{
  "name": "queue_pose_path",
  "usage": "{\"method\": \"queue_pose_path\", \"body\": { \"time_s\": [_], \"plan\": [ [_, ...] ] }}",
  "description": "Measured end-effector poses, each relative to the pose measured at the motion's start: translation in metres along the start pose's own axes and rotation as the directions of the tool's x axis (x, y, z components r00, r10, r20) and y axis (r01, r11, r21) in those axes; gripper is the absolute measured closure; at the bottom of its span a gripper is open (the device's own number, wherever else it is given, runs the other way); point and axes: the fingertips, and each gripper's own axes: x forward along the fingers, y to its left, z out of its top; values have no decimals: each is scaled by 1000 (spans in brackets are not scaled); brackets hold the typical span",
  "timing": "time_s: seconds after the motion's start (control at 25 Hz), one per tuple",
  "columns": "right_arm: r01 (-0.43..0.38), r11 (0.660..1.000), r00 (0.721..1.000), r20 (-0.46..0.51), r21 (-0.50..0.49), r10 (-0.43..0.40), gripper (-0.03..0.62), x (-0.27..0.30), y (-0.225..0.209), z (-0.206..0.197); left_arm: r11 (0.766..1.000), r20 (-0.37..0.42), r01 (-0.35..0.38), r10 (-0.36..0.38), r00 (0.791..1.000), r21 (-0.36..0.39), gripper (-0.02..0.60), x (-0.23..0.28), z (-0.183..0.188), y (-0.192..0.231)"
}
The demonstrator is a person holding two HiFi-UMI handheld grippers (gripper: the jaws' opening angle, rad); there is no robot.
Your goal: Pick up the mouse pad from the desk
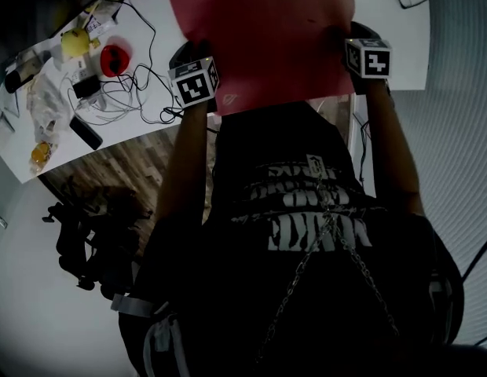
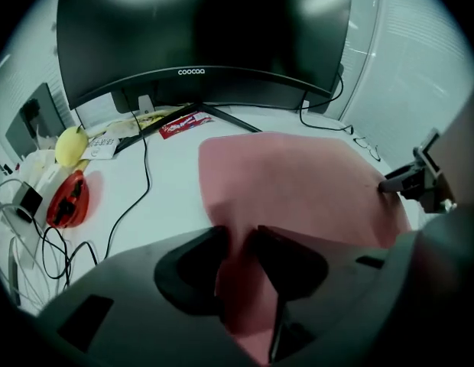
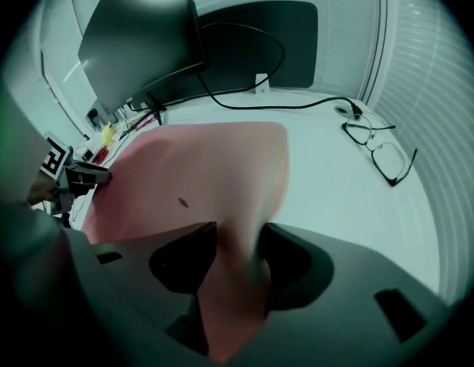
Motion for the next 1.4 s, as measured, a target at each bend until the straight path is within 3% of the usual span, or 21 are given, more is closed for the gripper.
{"method": "queue_pose_path", "body": {
  "time_s": [0.08,0.12,0.24,0.32,0.48,0.72,0.88,1.08,1.28,1.4],
  "plan": [
    [-45,999,999,-7,18,45,519,-6,15,0,1000,-15,16,-16,1000,7,454,-3,2,-2],
    [-55,998,998,-2,-4,55,534,-11,23,3,1000,-24,27,-27,999,15,457,-4,4,-4],
    [-63,996,997,34,-71,65,545,-28,37,10,997,-47,70,-69,997,24,470,-5,5,-8],
    [-69,994,996,58,-81,74,543,-47,44,13,994,-48,112,-112,993,-2,525,-7,4,-15],
    [-101,986,984,130,-135,119,543,-86,66,28,986,7,164,-164,986,-15,532,-29,18,-27],
    [-165,956,960,183,-243,212,551,-161,108,42,974,130,188,-204,970,128,532,-117,37,-64],
    [-142,947,929,292,-288,229,551,-231,108,68,967,253,212,-242,937,138,534,-185,70,-78],
    [-113,943,866,433,-314,249,551,-314,108,106,956,388,237,-287,876,174,534,-272,117,-93],
    [-70,920,799,530,-386,283,549,-385,123,134,949,489,200,-299,820,245,534,-351,148,-104],
    [-53,909,765,569,-412,302,549,-414,130,145,948,532,162,-290,796,274,534,-385,161,-104]
  ]
}}
